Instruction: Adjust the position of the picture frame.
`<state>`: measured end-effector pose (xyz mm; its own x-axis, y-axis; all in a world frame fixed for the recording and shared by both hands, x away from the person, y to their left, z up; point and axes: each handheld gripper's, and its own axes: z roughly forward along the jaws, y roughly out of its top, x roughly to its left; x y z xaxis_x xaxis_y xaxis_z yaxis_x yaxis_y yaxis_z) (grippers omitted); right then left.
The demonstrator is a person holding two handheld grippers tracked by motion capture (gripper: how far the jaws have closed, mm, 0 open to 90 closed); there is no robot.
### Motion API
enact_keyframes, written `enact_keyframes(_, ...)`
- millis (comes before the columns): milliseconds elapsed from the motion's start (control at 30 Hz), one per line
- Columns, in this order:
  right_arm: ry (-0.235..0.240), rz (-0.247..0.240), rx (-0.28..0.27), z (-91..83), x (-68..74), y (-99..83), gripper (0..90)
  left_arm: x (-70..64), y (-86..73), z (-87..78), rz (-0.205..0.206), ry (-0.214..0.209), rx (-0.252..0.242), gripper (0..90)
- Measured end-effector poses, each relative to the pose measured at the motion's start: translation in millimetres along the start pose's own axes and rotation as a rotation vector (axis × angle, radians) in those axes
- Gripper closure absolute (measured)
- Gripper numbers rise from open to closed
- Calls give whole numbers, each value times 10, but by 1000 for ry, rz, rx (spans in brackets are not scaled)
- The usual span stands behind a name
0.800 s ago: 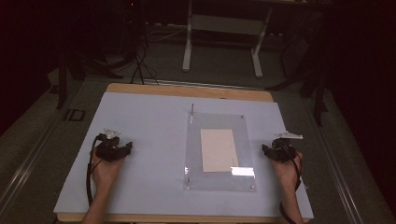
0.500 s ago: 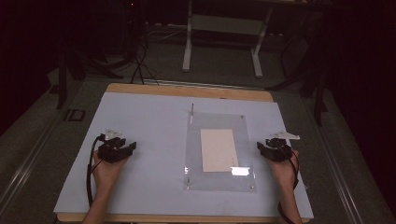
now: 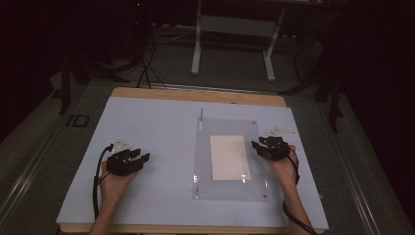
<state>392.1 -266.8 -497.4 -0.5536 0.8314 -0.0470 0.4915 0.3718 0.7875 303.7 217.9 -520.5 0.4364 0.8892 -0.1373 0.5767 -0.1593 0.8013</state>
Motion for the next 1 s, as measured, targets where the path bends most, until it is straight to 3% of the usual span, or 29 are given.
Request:
enact_keyframes(267, 46, -13, -47, 92, 51, 242, 616, -246, 2, -72, 56, -95, -33, 549)
enact_keyframes(700, 83, -38, -63, 225, 101, 455, 619, -924, -95, -33, 237, -247, 22, 554)
enact_keyframes(1000, 95, -42, -58, 303, 138, 544, 617, -1257, -153, -7, 314, -327, 28, 549)
